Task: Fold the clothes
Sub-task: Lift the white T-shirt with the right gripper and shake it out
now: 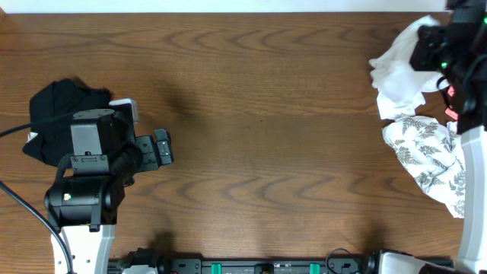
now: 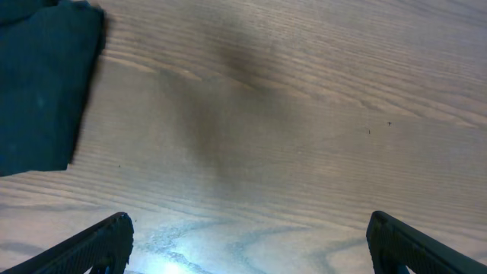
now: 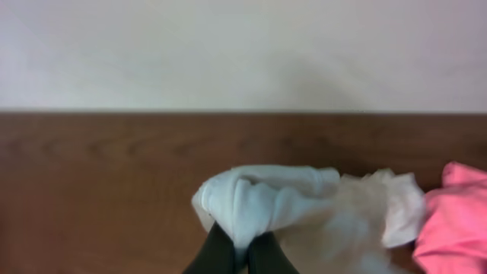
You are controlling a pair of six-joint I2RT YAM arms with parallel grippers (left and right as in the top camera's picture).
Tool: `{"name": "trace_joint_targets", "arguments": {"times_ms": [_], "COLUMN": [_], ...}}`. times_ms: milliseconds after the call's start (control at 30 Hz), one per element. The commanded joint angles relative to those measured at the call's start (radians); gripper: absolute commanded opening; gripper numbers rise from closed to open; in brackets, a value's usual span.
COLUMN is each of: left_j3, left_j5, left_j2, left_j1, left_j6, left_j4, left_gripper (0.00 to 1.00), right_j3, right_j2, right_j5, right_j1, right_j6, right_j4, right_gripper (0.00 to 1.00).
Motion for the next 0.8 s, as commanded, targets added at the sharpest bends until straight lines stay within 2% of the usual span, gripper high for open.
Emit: {"name": "trace_joint_targets", "arguments": {"times_ms": [0, 67, 200, 467, 600, 767], "left_j3": [0.017, 0.017, 0.017, 0.017, 0.017, 0.017], "left_j5": [-0.002, -0.002, -0.002, -0.001, -0.001, -0.001], "left_j2": [0.002, 0.002, 0.002, 0.002, 0.002, 0.002], "left_j1": [-0.004, -0.004, -0.004, -0.004, -0.004, -0.004], "left_j6": [0.010, 0.010, 0.010, 0.010, 0.010, 0.009], "left_j4": [-0.002, -0.002, -0.002, 0.003, 0.015, 0.026], "left_gripper": [0.98, 0.98, 0.98, 0.98, 0.98, 0.98], "right_j3": [-0.010, -0.010, -0.010, 0.015, 0.087, 0.202], "right_j2": [0.021, 0.021, 0.020, -0.036, -0.092, -0.126], "right_j5": [-0.005, -0.059, -0.303, -0.357, -0.492, -0.501], "right_j1": [0.042, 0.069, 0.121, 0.198, 0.205, 0.205], "right_j6": [-0.060, -0.115, -0.290, -0.232, -0.153, -0.057], "right_j4": [-0.036, -0.062, -0.093, 0.023, 0.122, 0.213], "right_gripper": [0.01, 0.01, 0.01, 0.01, 0.01, 0.01]}}
